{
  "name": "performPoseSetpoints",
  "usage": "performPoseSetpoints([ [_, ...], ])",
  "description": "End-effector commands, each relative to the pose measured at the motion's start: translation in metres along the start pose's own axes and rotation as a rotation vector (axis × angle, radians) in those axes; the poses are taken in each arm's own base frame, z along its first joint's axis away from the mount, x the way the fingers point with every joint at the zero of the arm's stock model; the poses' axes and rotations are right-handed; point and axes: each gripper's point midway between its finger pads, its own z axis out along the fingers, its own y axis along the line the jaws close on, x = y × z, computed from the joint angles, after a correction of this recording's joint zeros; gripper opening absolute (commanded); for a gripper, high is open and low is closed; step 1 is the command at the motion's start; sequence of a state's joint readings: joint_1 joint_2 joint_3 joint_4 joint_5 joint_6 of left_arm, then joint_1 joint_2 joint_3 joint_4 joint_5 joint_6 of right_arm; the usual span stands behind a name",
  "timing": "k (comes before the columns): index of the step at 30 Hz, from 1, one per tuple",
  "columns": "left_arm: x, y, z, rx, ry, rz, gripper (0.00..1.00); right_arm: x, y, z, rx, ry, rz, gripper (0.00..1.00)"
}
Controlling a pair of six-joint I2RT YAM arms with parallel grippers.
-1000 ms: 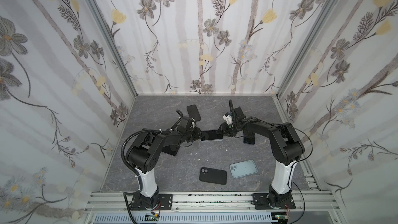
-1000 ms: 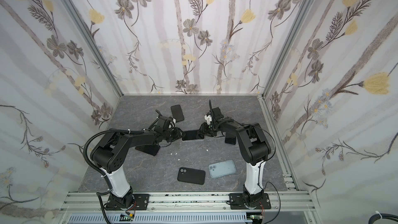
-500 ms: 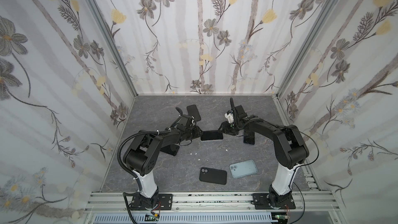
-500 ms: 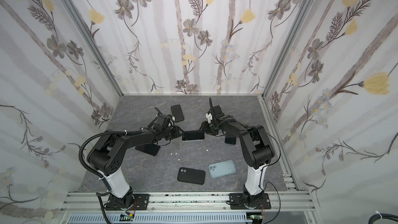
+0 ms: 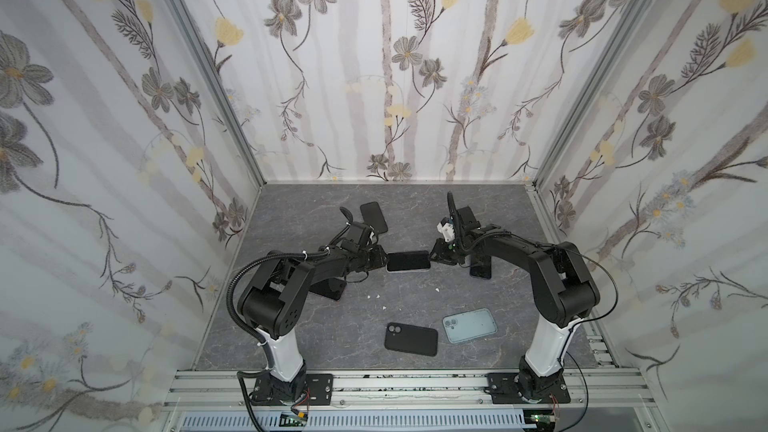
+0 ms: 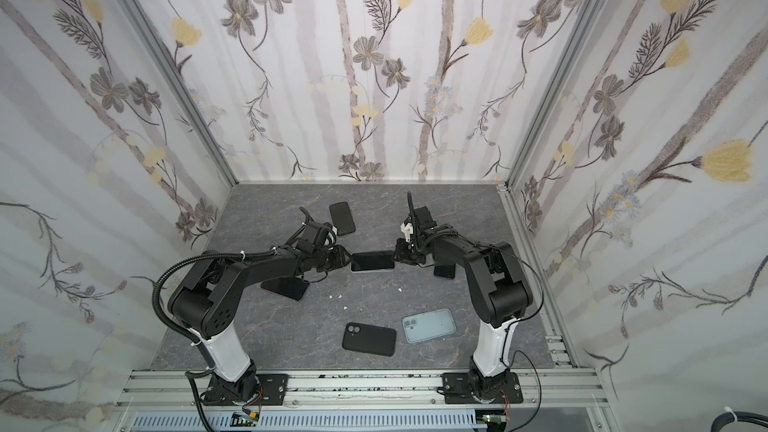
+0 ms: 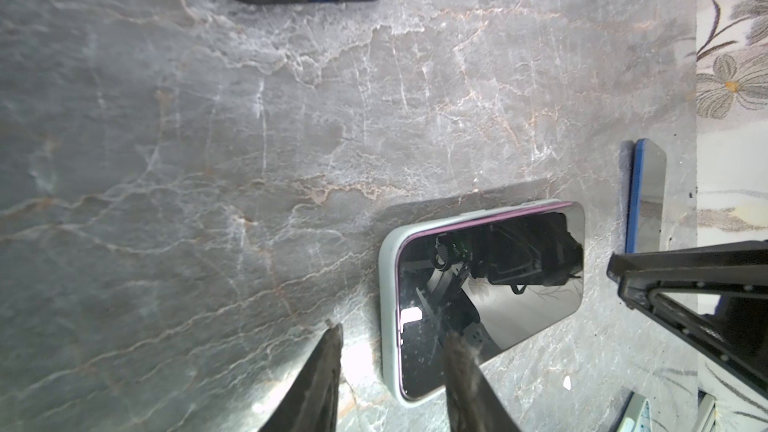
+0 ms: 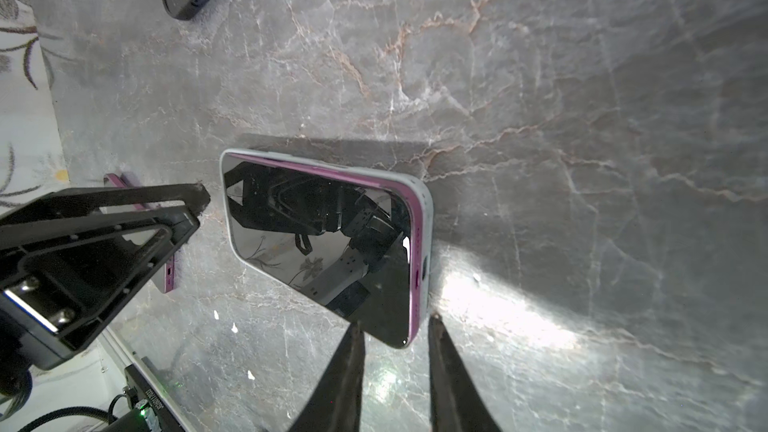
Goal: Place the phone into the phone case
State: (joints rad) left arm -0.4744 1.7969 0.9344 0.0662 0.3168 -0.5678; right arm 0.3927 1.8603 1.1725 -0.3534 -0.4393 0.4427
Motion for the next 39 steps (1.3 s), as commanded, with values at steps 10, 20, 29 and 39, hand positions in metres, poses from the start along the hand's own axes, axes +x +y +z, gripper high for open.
performPoseSetpoints([
  [10, 0.012, -0.001, 0.012, 0.013, 0.052, 0.011, 0.31, 0.009, 0.003, 0.011, -0.044, 0.046, -0.004, 0.19],
  [20, 0.016, -0.005, 0.015, 0.022, 0.062, 0.012, 0.27, 0.013, 0.003, 0.015, -0.050, 0.063, -0.005, 0.12],
  [29, 0.022, -0.010, 0.018, 0.037, 0.073, 0.003, 0.27, 0.019, 0.000, 0.022, -0.045, 0.087, 0.001, 0.11],
  [39, 0.024, -0.005, 0.016, 0.011, 0.062, 0.012, 0.27, 0.027, -0.014, 0.026, 0.024, 0.108, -0.002, 0.09],
])
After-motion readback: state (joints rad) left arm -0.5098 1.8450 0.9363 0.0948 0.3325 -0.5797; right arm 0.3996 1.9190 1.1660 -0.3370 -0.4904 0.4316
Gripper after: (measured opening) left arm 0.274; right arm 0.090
